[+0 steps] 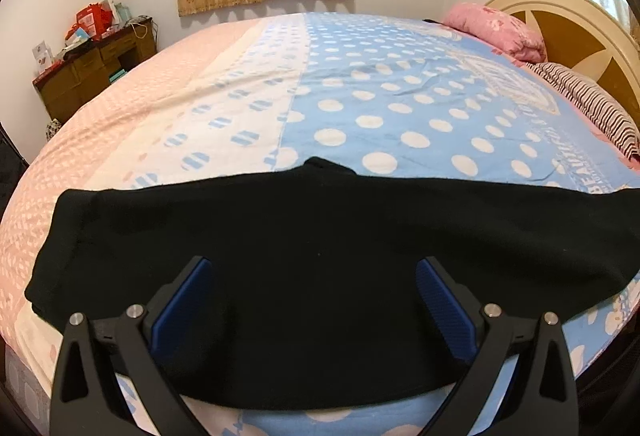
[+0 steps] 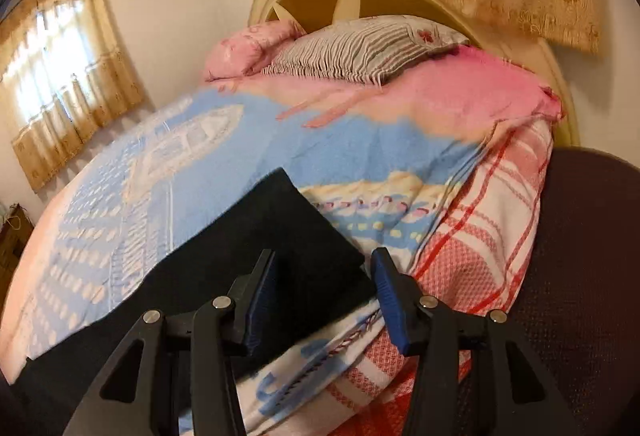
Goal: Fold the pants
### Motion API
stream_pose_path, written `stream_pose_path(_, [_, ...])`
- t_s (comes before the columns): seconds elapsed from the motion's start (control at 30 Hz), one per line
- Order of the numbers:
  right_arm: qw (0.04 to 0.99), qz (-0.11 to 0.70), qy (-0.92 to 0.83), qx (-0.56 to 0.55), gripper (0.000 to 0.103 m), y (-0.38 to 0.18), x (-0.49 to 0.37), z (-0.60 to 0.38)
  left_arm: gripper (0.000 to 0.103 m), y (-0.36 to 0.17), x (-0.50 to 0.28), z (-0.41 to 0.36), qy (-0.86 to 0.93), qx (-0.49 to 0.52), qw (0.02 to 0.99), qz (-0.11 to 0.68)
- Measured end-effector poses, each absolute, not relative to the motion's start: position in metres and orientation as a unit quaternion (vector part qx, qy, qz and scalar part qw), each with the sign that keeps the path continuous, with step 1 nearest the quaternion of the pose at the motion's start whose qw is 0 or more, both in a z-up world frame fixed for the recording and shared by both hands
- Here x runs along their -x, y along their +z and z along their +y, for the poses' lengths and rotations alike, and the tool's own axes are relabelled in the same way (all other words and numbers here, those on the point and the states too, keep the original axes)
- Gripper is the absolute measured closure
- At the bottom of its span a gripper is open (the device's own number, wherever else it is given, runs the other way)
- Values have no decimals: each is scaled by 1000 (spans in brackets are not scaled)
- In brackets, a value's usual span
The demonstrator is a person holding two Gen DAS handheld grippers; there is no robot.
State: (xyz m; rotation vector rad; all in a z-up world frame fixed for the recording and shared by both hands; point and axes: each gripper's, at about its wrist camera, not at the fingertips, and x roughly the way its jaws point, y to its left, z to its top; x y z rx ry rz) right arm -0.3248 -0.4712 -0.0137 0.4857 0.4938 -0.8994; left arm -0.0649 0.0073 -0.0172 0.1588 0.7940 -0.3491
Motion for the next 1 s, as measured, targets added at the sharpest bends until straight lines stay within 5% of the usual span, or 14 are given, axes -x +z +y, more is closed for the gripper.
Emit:
stream_pose_path(0.07, [844, 257, -429, -195, 54, -15, 319, -462, 0, -17, 65, 9, -166, -78, 905, 384])
stream_pose_path(0.1, [844, 266, -429, -181, 60, -16, 316, -459, 0, -18, 65, 11, -164, -77, 906, 383])
stream_pose_path(0.13, [842, 279, -433, -162, 78, -16, 313, -456, 0, -19, 64, 13, -162, -75, 906, 384])
stream_pose_path(0.2, [850, 285, -410, -170, 88, -17, 312, -457, 0, -21, 59, 16, -155, -71, 905, 389])
stream_pose_path(0.57, [947, 222, -217, -83, 91, 51, 248, -340, 0, -19, 54, 41, -139, -40, 912, 384])
stream_pose_path(0.77, [958, 286, -25, 15, 90, -9, 169, -213, 0, -16, 49, 56, -132, -14, 914, 383])
stream_pose_path(0.9, [931, 358, 2, 78, 80, -74, 146, -157, 0, -20, 51, 61, -129, -21, 913, 387])
stream_pose_path(1.0, [932, 350, 19, 95, 47, -72, 154, -151, 0, -22, 51, 67, -121, -30, 914, 387])
